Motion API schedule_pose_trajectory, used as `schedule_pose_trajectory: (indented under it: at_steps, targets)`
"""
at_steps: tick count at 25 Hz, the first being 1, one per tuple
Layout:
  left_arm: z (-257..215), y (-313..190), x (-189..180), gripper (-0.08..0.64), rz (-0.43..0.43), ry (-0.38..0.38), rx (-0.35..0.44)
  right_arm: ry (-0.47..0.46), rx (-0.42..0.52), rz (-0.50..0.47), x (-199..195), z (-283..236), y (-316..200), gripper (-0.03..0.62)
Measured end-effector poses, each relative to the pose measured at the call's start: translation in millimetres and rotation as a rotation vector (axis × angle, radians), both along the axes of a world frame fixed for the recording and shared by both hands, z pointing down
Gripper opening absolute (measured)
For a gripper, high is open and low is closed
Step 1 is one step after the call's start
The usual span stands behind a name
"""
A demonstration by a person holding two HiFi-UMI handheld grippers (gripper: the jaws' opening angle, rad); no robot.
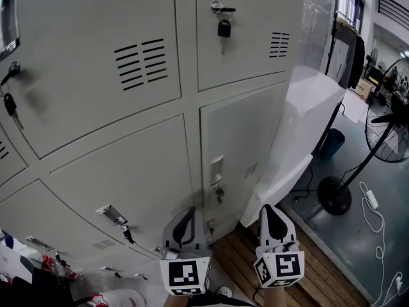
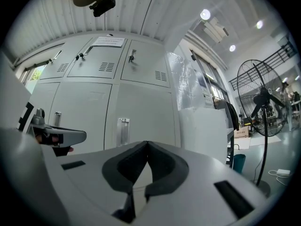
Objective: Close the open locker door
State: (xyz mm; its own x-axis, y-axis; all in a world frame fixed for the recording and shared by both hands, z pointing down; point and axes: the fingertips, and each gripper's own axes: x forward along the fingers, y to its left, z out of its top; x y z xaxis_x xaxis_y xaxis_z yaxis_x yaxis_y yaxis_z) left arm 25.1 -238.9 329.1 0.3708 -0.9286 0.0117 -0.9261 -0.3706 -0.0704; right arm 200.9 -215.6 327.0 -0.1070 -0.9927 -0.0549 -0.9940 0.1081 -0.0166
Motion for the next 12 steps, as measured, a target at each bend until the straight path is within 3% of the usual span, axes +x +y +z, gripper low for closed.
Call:
schedule_pose_trajectory:
  at_steps: [12]
  targets:
    - [-2.4, 0.3, -2.2, 0.000, 0.006, 0.017, 0.001, 0.008, -0.002, 0.010, -1.9, -0.1, 1.6, 0.018]
